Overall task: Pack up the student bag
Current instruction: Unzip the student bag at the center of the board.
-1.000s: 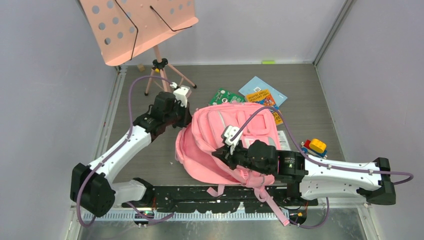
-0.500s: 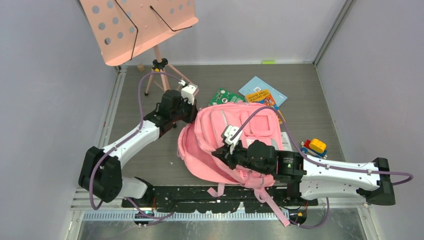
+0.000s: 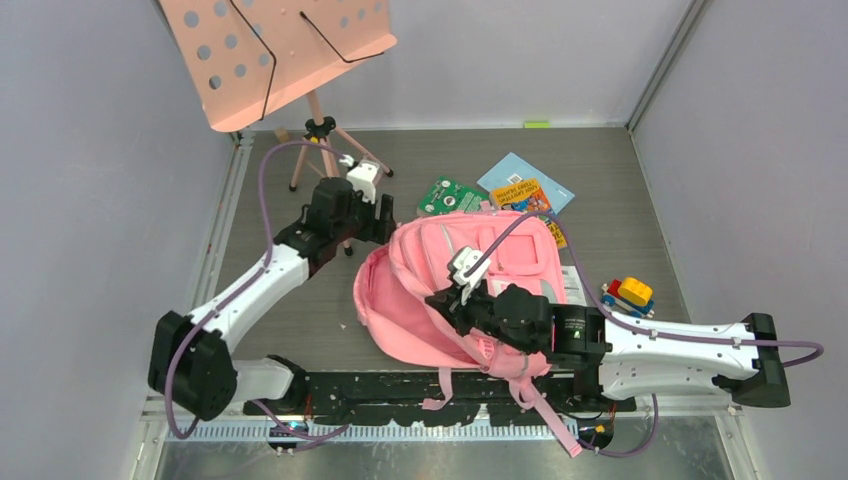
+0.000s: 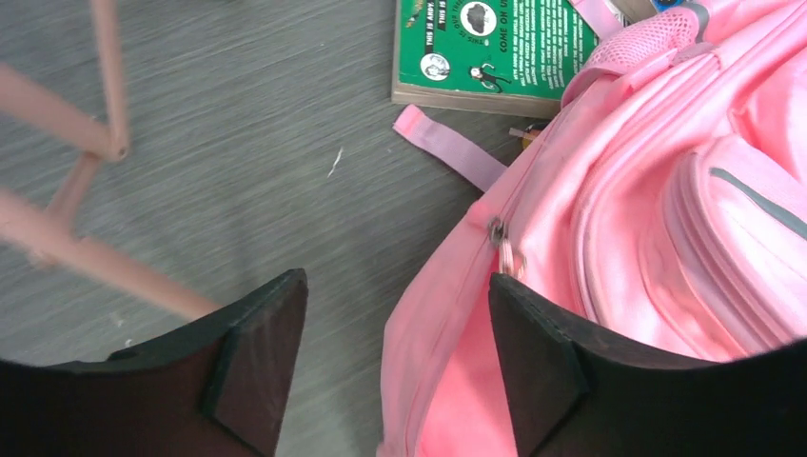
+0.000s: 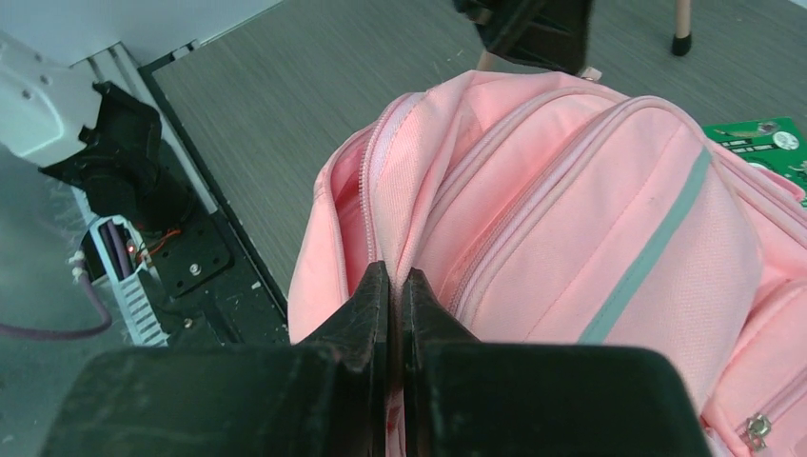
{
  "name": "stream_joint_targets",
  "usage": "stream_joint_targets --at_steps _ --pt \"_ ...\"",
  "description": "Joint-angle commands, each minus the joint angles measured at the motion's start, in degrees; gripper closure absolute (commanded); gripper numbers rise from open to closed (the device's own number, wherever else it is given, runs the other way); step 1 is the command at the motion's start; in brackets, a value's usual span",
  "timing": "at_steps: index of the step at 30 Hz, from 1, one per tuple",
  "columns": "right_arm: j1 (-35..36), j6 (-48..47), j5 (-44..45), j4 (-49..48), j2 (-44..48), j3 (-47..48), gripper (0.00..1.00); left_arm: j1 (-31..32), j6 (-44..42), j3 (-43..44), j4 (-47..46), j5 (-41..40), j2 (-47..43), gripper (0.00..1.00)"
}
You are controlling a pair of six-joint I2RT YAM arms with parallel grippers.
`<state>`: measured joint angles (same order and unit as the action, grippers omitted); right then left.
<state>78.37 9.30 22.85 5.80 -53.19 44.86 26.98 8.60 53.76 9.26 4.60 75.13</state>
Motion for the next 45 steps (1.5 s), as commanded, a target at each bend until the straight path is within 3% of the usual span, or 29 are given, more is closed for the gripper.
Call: stream_joint_targets --at_steps 1,4,7,11,15,21,26,28,32,38,45 --pt "0.4 0.8 11.4 -8.7 2.6 0.4 1.00 0.0 1.2 0.9 10.3 -7.3 -8.8 0.23" --pt "0.3 0.6 14.5 -9.8 2.4 0.1 1.00 0.0 4.1 -0.2 17.1 -11.2 -12.5 0.15" --pt "0.4 0.3 15.0 -11.0 2.1 -0.2 1.00 0.0 8.4 -1.8 20.5 -10.2 -14.8 0.12" --pt "0.4 0.4 13.8 -11.4 1.4 -0.3 1.00 0.0 12.5 -5.1 19.6 -3.7 -15.4 0.09" --pt "0.3 0.9 13.5 -11.2 1.4 0.0 1.00 0.0 15.1 -7.7 17.5 -4.1 -14.1 0.10" --pt "0.3 -1.7 18.4 -11.6 2.7 0.9 1.00 0.0 17.2 -8.1 17.7 -4.1 -10.2 0.40" --pt "0.4 -11.0 29.4 -15.8 4.3 2.4 1.00 0.0 19.8 -11.8 14.4 -7.3 -12.2 0.86" --pt "0.4 -14.5 32.3 -18.9 5.5 2.1 1.00 0.0 20.7 -12.3 15.5 -10.7 -14.1 0.97" --pt "0.3 -22.0 37.9 -26.2 7.2 1.4 1.00 -1.1 21.6 -12.1 19.7 -15.9 -16.9 1.00" --pt "0.3 -28.6 40.4 -32.3 9.4 1.6 1.00 -2.7 22.4 -10.9 25.8 -16.6 -20.2 1.00" --pt "0.3 -26.8 33.7 -24.6 8.2 5.0 1.00 -2.7 19.6 -1.4 32.3 -11.9 -30.0 1.00"
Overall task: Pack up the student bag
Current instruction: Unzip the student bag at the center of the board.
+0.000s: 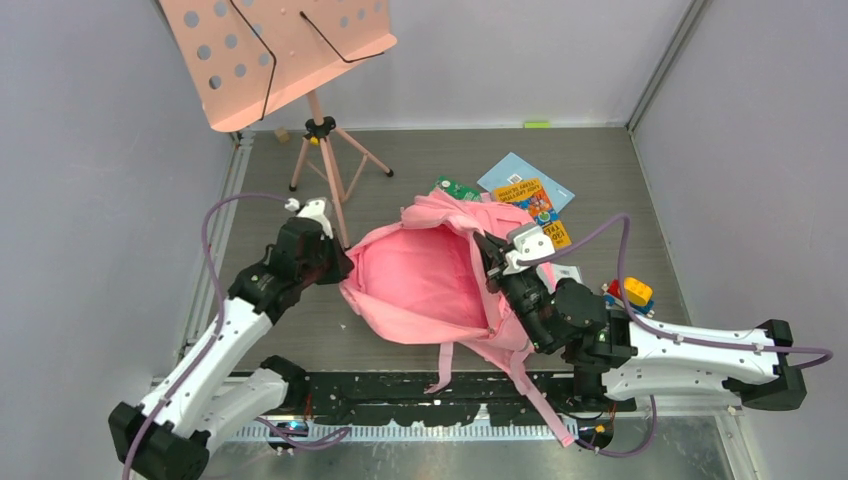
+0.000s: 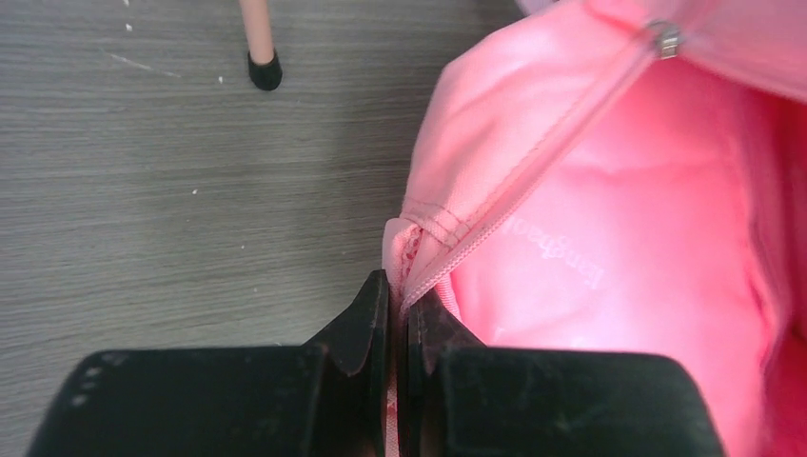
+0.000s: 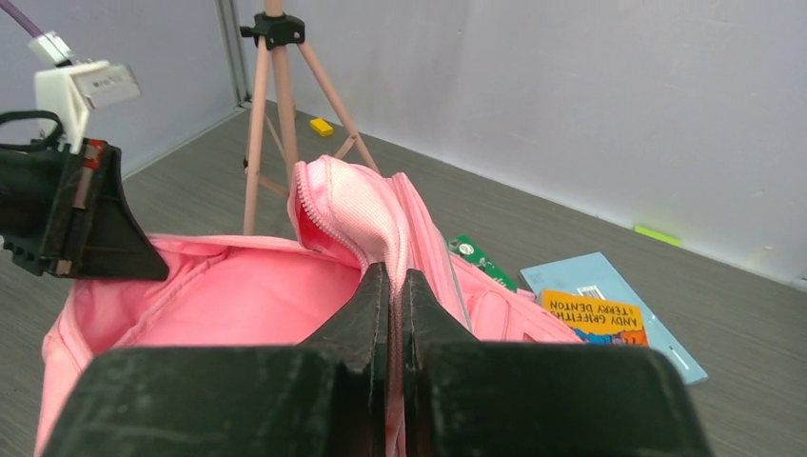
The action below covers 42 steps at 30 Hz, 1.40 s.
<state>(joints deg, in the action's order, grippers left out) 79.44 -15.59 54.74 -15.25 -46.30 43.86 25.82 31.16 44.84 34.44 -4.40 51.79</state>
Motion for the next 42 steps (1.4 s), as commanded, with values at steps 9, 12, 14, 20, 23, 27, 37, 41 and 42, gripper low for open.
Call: stream_joint_targets --at_steps 9,12,14,20,23,27,37,41,42 --pt "-0.7 6.6 -3.0 6.0 -4.3 11.1 1.00 -1.5 -13.8 37.1 22.5 6.9 -3.3 1.00" --pt "-0.7 9.1 -5.1 6.6 -4.8 12.0 1.00 -1.6 -14.8 44.0 23.0 11.5 -1.5 1.00" --pt "-0.7 9.8 -6.2 6.7 -5.1 12.5 1.00 -1.6 -15.3 47.8 22.6 14.1 -0.3 1.00" --pt "-0.7 9.5 -8.8 7.7 -5.2 15.6 1.00 -1.6 -16.0 53.1 19.1 19.9 2.3 1.00" --pt "-0.7 8.4 -10.4 8.1 -5.3 18.9 1.00 -1.6 -16.3 55.7 16.8 20.1 2.9 1.00" --pt "-0.7 8.6 -11.5 8.7 -5.3 22.6 1.00 -1.5 -18.4 62.4 16.9 16.8 4.7 1.00" --pt "-0.7 13.2 -0.2 7.3 -6.8 20.2 1.00 -1.6 -17.6 80.6 18.0 21.2 15.1 1.00" --pt "-0.7 14.3 1.1 6.8 -6.9 19.8 1.00 -1.6 -17.6 87.4 20.2 20.8 18.5 1.00" --pt "-0.7 14.9 1.6 7.1 -7.2 19.8 1.00 -1.6 -17.5 87.1 20.0 20.5 18.5 1.00"
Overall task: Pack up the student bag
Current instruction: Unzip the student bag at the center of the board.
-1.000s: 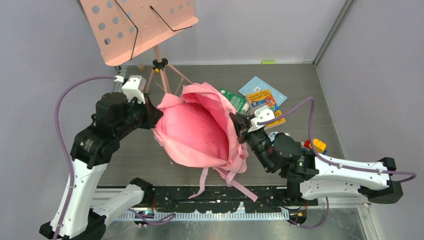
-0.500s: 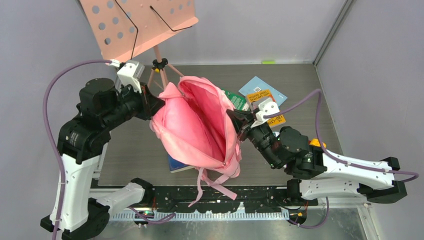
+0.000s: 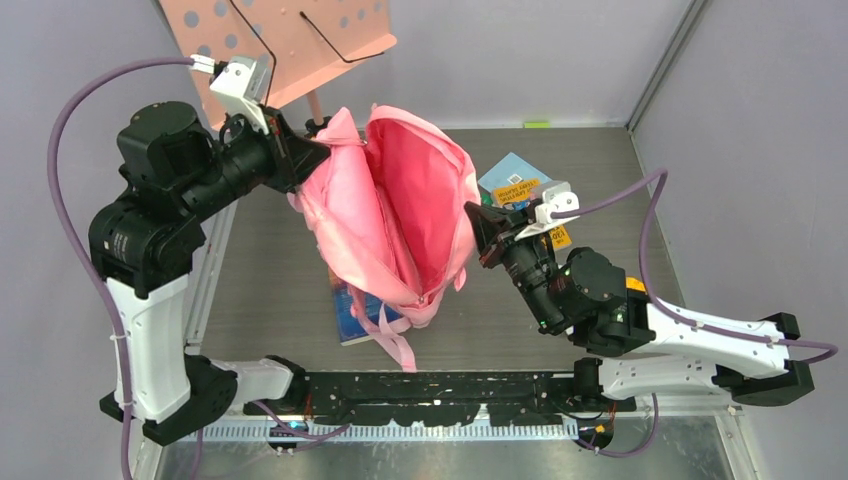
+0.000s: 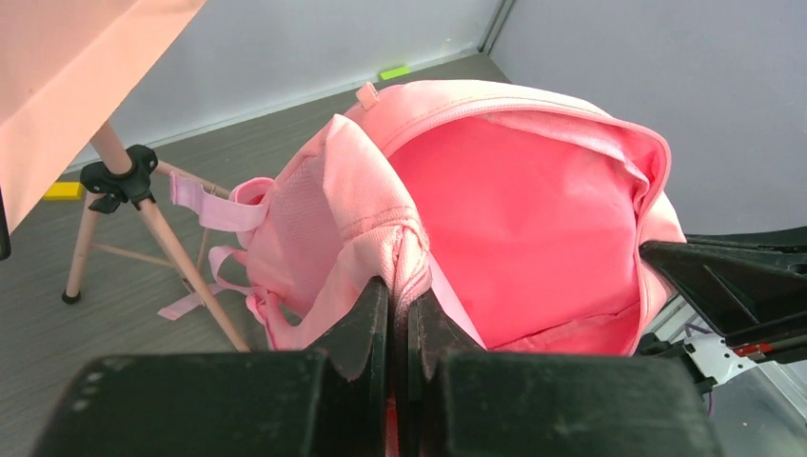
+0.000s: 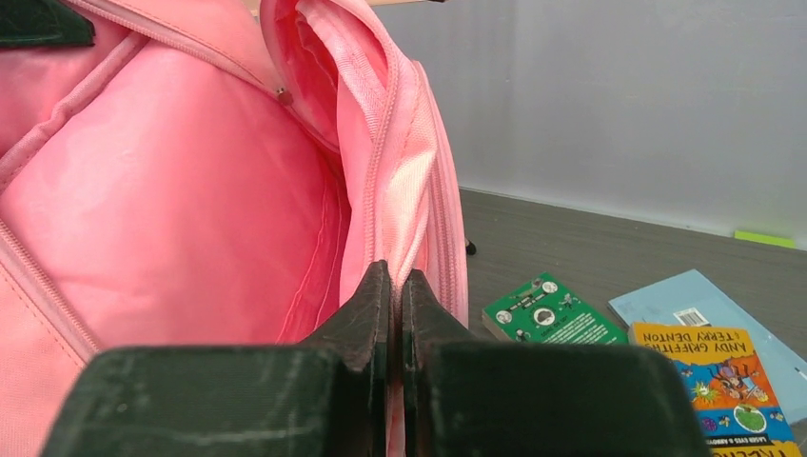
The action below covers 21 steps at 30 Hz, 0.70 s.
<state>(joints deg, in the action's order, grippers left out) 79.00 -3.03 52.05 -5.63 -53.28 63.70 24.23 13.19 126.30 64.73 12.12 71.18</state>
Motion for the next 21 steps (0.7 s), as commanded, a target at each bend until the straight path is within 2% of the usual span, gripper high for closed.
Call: stream_joint_targets --at_steps 1,4,6,9,11,12,14,17,21 --pt "-0.3 4.1 5.5 -1.7 -0.7 -0.2 1.00 0.0 0.7 4.6 -10.7 3.7 -1.0 1.00" --pt "-0.3 6.4 9.0 -0.4 -2.4 -1.2 1.00 0.0 2.2 -0.3 -12.2 3.3 -1.3 1.00" --pt "-0.4 6.3 16.2 -1.4 -4.4 -2.1 1.00 0.0 2.9 -3.4 -12.5 2.7 -0.7 1.00" --pt "-2.8 7.6 21.0 -2.6 -7.6 -4.3 1.00 0.0 3.6 -7.8 -13.3 1.4 0.1 1.00" --pt "-7.2 15.9 19.4 5.1 -8.2 -4.6 1.00 0.0 3.9 -10.5 -14.1 1.3 0.8 1.00" --pt "-11.1 22.1 15.9 10.8 -8.2 -4.9 1.00 0.0 3.8 -11.9 -14.2 1.3 1.3 1.00" --pt "-16.1 27.2 11.2 14.7 -7.9 -6.1 1.00 0.0 3.6 -13.5 -13.9 1.6 2.5 1.00" --pt "-21.2 30.5 6.7 18.5 -7.3 -6.6 1.00 0.0 3.3 -15.6 -14.4 1.6 4.2 1.00" --pt "-23.8 32.4 3.5 22.5 -5.4 -6.8 0.97 0.0 2.7 -17.6 -16.0 1.4 6.0 1.00"
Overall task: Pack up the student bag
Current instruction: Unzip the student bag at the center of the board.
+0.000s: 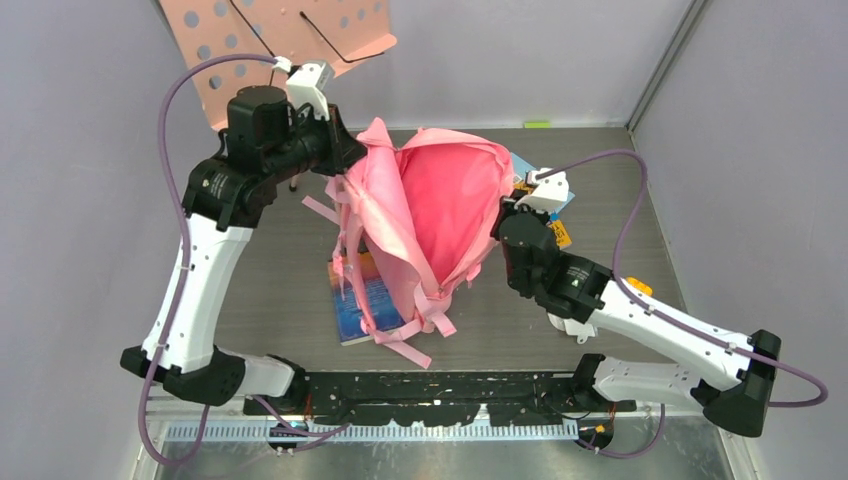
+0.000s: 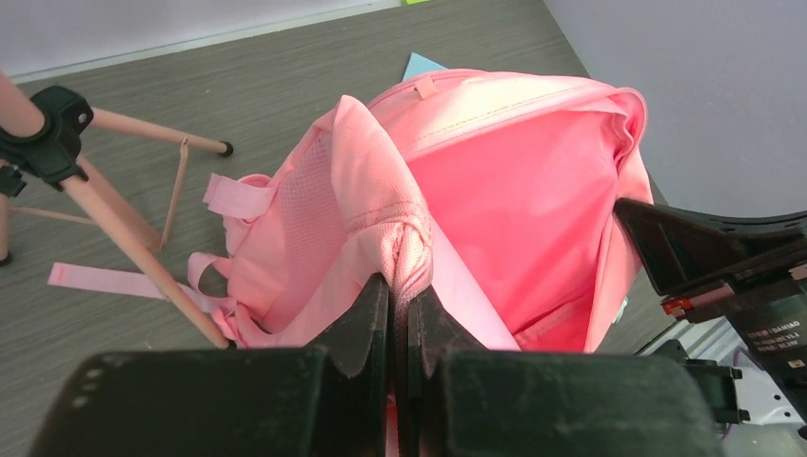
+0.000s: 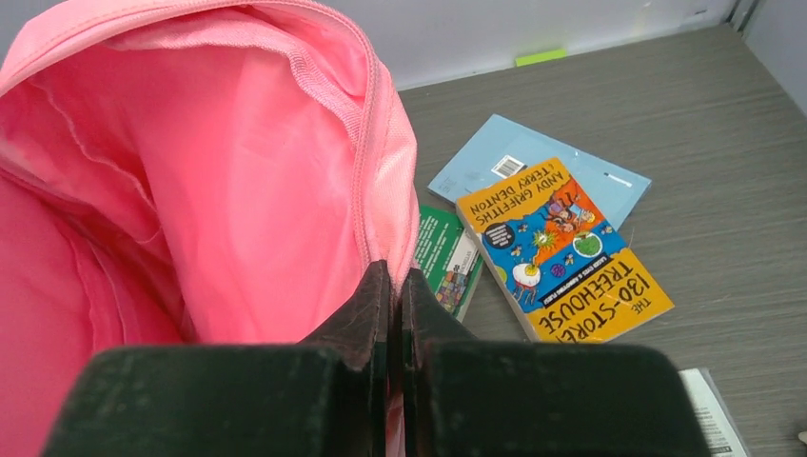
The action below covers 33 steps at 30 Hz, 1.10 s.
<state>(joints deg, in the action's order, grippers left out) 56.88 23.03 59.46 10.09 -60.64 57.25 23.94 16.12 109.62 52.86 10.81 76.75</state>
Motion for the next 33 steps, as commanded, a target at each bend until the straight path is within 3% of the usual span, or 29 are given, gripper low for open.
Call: stream_joint_targets --at_steps 1,2,4,6,10,22,24,27,33 --pt "-2.2 6.5 -4.2 7.3 2.8 -0.3 0.90 0.3 -0.3 -1.0 -4.2 2.5 1.0 1.00" --pt "-3.4 6.6 -5.5 8.1 3.1 -0.3 0.85 0.3 -0.2 -1.1 -4.4 2.3 1.9 1.00" --pt "-5.4 5.0 -9.7 8.7 4.2 0.8 0.65 0.3 0.2 -1.8 -5.6 2.8 2.9 1.00" --pt "-6.4 3.2 -14.6 10.9 4.9 3.6 0.34 0.3 1.1 -4.3 -7.8 3.3 3.4 1.00" --pt "-6.6 -0.1 -19.5 16.8 5.0 10.4 0.05 0.3 1.6 -9.8 -13.5 2.4 3.0 1.00" --pt "-9.6 -1.8 -16.5 37.5 -3.3 31.2 0.00 0.3 0.0 -19.3 -20.3 1.7 0.4 1.00" --pt "-18.0 -2.0 -20.7 39.3 -5.7 34.0 0.00 0.3 -0.3 -19.6 -19.9 1.7 0.1 1.00" --pt "-29.4 -1.1 -35.1 42.2 -10.1 38.1 0.00 0.3 -0.8 -20.1 -19.5 1.3 -0.6 1.00" --pt "-49.0 1.1 -46.5 40.2 -16.1 35.1 0.00 0.3 -0.5 -25.1 -22.4 -0.6 -4.7 1.00"
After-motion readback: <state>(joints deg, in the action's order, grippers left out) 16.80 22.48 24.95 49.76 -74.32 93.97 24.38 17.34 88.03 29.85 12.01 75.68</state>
